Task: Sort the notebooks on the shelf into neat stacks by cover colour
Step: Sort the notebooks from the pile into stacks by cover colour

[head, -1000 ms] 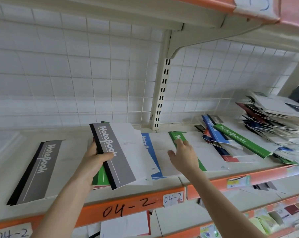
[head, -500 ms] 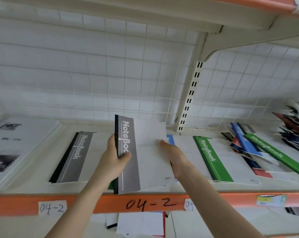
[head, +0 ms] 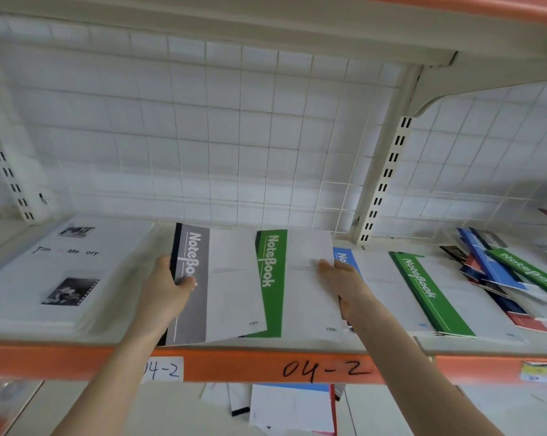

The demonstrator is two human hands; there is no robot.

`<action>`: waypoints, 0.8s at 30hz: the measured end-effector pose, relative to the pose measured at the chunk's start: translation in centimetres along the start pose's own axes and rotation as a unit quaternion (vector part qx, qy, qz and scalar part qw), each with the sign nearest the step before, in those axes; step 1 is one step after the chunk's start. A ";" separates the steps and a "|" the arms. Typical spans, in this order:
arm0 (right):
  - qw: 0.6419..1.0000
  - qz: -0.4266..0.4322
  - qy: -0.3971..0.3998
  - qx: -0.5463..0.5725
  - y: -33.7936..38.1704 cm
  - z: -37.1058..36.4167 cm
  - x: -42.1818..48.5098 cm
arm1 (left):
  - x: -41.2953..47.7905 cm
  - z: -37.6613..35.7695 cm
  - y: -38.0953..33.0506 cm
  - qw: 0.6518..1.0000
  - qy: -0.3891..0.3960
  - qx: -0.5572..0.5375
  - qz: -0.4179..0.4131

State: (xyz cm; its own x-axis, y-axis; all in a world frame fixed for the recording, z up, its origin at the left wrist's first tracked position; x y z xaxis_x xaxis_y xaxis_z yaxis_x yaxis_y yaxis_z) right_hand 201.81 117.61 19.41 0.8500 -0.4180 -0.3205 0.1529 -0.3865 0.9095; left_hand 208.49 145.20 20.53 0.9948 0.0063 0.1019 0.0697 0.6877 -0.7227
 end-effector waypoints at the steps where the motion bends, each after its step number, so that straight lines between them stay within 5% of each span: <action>1: 1.000 0.006 -0.008 -0.007 -0.1 0.2 0.0 | 0.3 0.6 0.0 0.998 -0.021 0.054 -0.011; 8: 0.998 0.038 -0.036 -0.021 -0.3 1.2 -0.6 | 0.1 0.1 -0.1 0.945 0.009 0.321 -0.060; 14: 0.996 0.047 -0.069 0.007 -0.1 2.5 -1.1 | -3.3 -4.4 -0.7 0.898 0.182 0.374 -0.143; 18: 0.996 0.039 -0.076 0.026 -0.2 3.6 -1.5 | -3.8 -6.0 -0.7 0.874 0.198 0.413 -0.162; 24: 0.998 0.023 -0.003 0.066 0.0 5.1 -2.2 | -2.4 -7.2 -1.2 0.886 0.169 0.405 -0.152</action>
State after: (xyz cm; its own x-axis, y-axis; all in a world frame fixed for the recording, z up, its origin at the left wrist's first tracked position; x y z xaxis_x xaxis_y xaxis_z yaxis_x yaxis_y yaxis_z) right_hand 197.38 114.36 18.73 0.8516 -0.4420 -0.2817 0.0465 -0.4715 0.8806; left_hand 206.59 139.16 16.22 0.9142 -0.3922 -0.1019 0.3979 0.9164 0.0438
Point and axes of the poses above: each hand's wrist, its own x-axis towards the middle knuckle, its own z-axis out of the back of the hand, y = z × x, the point moved 6 cm from there along x, towards the middle knuckle, and after that the axes turned 12 degrees about x, right-handed, at the moved point
